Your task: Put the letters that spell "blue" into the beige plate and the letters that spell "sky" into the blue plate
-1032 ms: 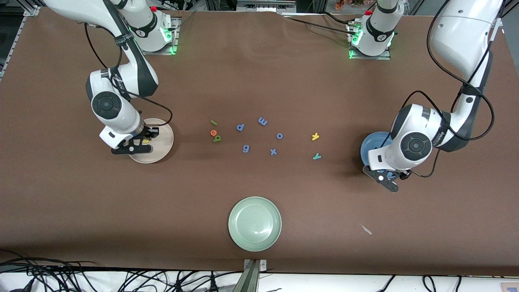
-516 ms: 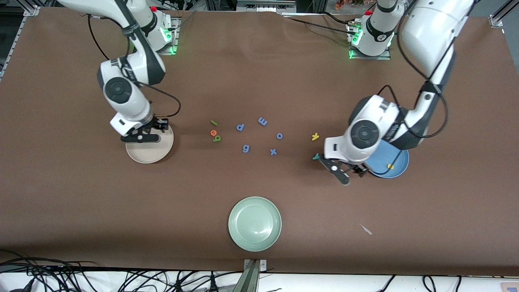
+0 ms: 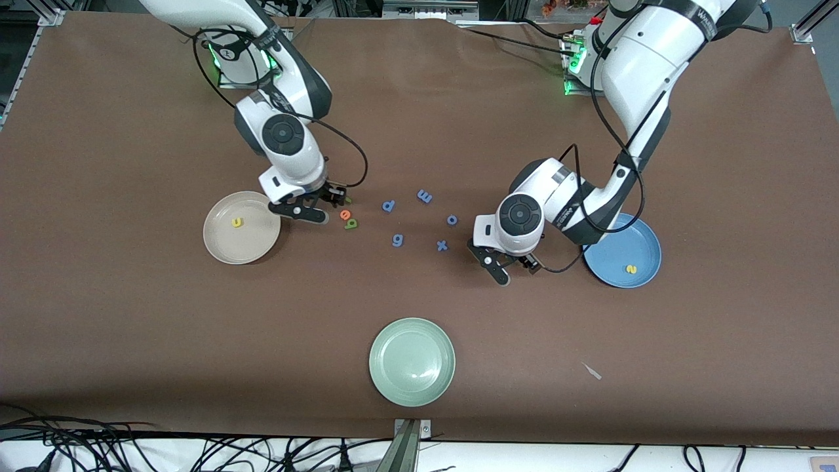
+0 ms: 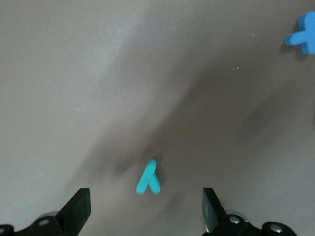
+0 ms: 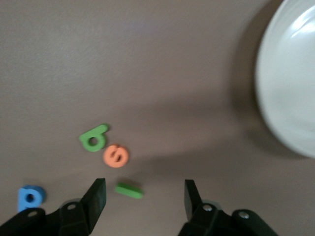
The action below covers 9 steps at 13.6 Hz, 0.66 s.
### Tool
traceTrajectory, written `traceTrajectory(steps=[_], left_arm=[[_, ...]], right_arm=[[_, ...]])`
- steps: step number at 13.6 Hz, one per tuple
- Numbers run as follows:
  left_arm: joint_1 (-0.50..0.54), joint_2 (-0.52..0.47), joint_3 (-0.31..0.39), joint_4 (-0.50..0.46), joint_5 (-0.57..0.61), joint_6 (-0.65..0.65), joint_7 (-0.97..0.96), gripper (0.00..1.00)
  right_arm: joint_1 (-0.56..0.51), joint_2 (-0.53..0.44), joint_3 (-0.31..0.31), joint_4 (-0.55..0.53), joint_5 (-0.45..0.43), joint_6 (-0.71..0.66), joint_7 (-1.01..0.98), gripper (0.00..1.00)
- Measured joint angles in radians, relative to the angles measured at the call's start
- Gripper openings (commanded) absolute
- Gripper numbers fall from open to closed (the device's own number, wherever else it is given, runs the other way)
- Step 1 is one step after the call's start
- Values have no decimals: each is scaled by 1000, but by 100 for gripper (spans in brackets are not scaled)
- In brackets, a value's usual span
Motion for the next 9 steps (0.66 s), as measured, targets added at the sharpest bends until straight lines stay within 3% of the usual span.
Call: traceTrajectory(steps=[4,5,6,7,9], left_arm=[[4,38,5,-1,0,31,1,74],[4,40,5,-2,0,31,1,58],[4,41,5,-2,0,31,1,29],[4,41,5,-2,0,31,1,14],[5,40,6,0,0,31,1,0]], right_arm=[[34,71,4,2,0,63,89,79],[35,78,4,1,0,64,94,79],[35,82,4,-2,0,65,96,79],[35,84,4,-9,0,66,97,79],[35,84,4,-27,0,79,98,79]])
